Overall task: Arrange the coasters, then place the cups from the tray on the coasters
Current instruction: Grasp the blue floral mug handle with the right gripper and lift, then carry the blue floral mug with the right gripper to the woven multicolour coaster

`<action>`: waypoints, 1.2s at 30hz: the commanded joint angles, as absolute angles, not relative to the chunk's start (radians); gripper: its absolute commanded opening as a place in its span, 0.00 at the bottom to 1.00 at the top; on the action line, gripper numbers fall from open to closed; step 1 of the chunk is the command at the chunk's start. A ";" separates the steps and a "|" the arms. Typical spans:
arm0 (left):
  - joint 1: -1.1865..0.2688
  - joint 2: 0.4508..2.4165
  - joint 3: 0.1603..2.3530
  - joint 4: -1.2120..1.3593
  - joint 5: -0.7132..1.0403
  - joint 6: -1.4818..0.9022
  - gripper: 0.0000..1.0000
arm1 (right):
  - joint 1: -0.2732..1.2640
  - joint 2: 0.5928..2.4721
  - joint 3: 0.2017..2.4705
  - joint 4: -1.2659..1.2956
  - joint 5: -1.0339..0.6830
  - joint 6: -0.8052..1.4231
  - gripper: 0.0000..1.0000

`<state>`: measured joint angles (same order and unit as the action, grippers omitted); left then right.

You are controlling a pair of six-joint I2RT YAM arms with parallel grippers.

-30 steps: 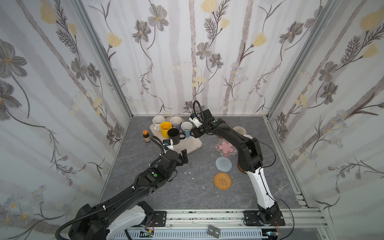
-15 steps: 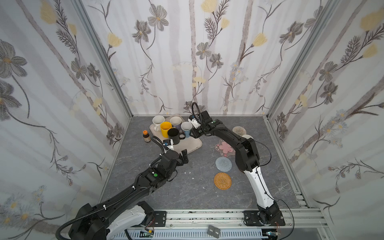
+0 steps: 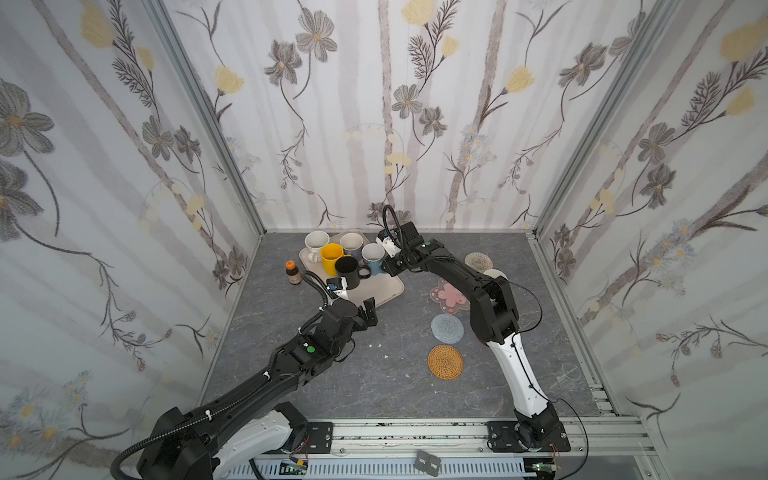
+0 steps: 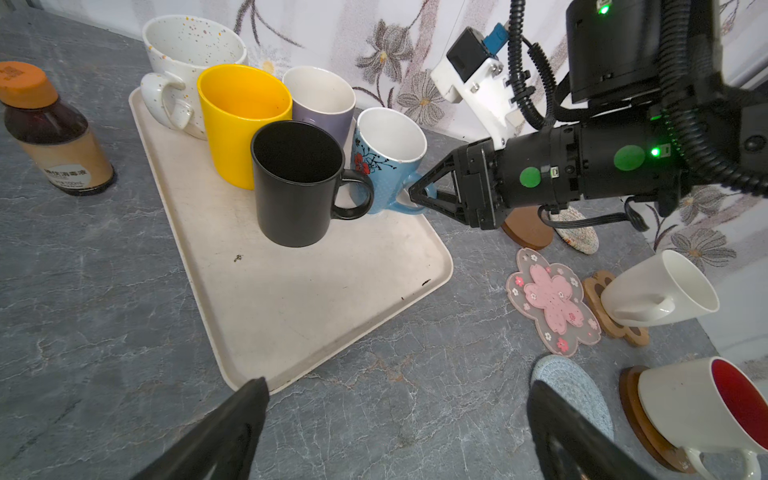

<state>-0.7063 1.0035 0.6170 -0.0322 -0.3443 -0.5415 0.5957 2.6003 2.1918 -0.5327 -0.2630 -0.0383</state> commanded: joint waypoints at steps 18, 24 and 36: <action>-0.703 0.974 0.659 -0.005 -0.342 -0.517 1.00 | 0.598 2.517 2.200 -0.534 -0.264 -0.052 0.00; -0.704 0.973 0.672 -0.006 -0.353 -0.508 1.00 | 0.598 2.461 2.149 -0.525 -0.264 -0.060 0.00; -0.704 1.027 0.705 -0.004 -0.368 -0.514 1.00 | 0.584 2.316 1.997 -0.494 -0.237 -0.088 0.00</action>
<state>-0.7063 1.0100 0.6899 -0.0227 -0.3481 -0.5041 0.5919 2.3642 2.0201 -0.5751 -0.2493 -0.0521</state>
